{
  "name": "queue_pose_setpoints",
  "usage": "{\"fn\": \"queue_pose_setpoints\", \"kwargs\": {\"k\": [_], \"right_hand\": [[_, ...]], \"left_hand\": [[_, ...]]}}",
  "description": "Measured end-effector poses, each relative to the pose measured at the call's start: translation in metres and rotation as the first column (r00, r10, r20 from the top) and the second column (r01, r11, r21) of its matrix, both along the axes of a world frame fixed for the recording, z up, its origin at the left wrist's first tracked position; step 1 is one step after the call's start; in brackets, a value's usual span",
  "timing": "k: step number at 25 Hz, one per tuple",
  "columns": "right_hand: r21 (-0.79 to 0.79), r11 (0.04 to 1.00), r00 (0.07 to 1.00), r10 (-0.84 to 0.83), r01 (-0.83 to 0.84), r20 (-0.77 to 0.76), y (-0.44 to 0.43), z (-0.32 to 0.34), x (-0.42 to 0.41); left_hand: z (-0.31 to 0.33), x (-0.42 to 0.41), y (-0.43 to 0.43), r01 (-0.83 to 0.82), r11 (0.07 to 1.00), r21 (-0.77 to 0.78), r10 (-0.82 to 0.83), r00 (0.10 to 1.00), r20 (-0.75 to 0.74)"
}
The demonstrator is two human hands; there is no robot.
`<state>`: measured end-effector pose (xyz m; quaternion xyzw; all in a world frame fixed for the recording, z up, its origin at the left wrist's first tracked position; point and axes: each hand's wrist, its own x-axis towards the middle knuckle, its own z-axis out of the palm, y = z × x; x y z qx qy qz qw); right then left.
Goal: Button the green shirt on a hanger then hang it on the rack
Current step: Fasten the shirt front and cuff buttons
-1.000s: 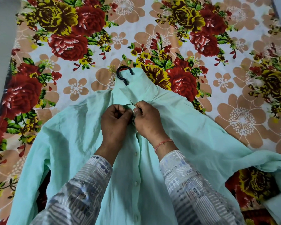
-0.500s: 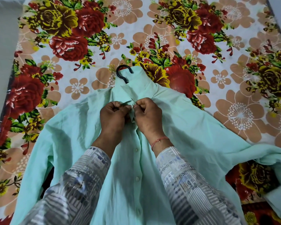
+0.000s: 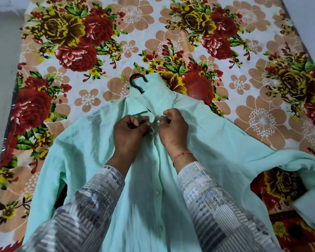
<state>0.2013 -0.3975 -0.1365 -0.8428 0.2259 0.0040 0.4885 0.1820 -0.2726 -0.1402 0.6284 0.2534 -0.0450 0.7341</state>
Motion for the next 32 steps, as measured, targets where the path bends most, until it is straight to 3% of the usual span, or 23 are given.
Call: {"fn": "queue_pose_setpoints", "kwargs": {"k": [6, 13, 25, 29, 32], "right_hand": [[0.003, 1.000, 0.987, -0.031, 0.031, 0.155, -0.023, 0.020, -0.032], [-0.013, 0.989, 0.957, -0.139, 0.146, 0.253, -0.101, 0.050, -0.073], [-0.208, 0.920, 0.930, -0.284, 0.333, 0.234, -0.360, 0.035, -0.234], [-0.404, 0.810, 0.905, -0.365, 0.425, 0.219, -0.408, 0.021, -0.289], [-0.247, 0.872, 0.903, -0.426, 0.423, 0.044, -0.433, 0.008, -0.314]], "left_hand": [[0.025, -0.009, -0.025, 0.102, 0.992, 0.072, -0.107, 0.992, 0.067], [0.051, -0.042, -0.111, 0.251, 0.964, 0.084, -0.258, 0.963, 0.075], [0.031, -0.165, -0.383, 0.495, 0.864, 0.089, -0.501, 0.864, 0.059], [0.012, -0.195, -0.427, 0.516, 0.763, 0.388, -0.581, 0.812, 0.062], [0.008, -0.222, -0.453, 0.546, 0.670, 0.503, -0.614, 0.788, -0.037]]}}
